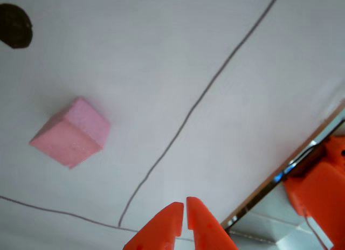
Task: Grasp the colored block, Place it on the black dot, and then return the arm to the default position.
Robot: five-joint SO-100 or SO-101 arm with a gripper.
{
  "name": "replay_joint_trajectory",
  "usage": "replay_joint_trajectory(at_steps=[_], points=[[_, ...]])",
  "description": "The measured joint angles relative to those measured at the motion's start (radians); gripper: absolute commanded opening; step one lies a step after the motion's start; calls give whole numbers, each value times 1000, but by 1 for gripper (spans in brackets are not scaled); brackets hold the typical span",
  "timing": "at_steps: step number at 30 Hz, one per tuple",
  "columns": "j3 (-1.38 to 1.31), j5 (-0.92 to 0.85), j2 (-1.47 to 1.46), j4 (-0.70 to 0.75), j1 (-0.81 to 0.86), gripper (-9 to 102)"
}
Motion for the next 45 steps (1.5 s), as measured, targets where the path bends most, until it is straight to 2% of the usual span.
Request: replay_joint_trajectory(at_steps=[13, 16, 20, 24, 34, 37, 45], points=[[-100, -121, -206, -89, -54, 0], [-146, -144, -206, -61, -75, 1], [-178, -166, -206, -61, -84, 12], [-224, -224, -250, -21, -87, 14], [-295, -376, -333, 54, -63, 14], [-382, -426, -407, 110, -74, 11], [-589, -453, -483, 121, -77, 14]])
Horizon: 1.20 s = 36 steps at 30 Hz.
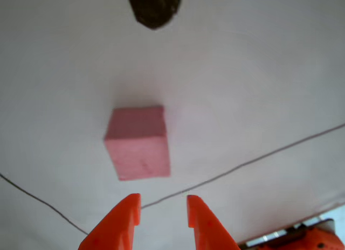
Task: Grasp the colored block, Place it on the black dot, and then return the arm to the default position.
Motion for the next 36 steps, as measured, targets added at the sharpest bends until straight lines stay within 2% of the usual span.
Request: replay_joint_trajectory(at_steps=[7, 36], points=[[-63, -40, -38, 2, 0, 23], [-17, -92, -92, 2, -11, 30]])
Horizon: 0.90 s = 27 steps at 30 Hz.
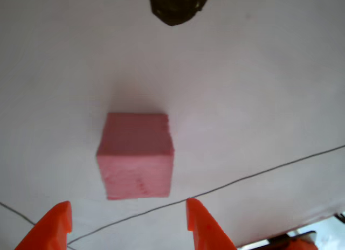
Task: Grasp the colored block, Place it on the black dot, and then return the arm to the default position.
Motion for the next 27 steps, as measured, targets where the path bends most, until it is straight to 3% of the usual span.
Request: replay_joint_trajectory(at_steps=[27], points=[[25, 15, -114, -98, 46, 30]])
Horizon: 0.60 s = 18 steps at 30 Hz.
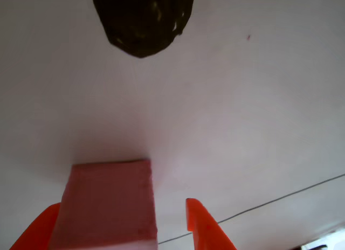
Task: Grasp the colored block, Place it on the black dot, and then return the arm to the default position.
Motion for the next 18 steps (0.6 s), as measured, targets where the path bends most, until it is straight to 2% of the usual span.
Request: replay_joint_trajectory(at_steps=[11, 18], points=[[0, 38, -5, -12, 0, 20], [-3, 71, -25, -38, -23, 0]])
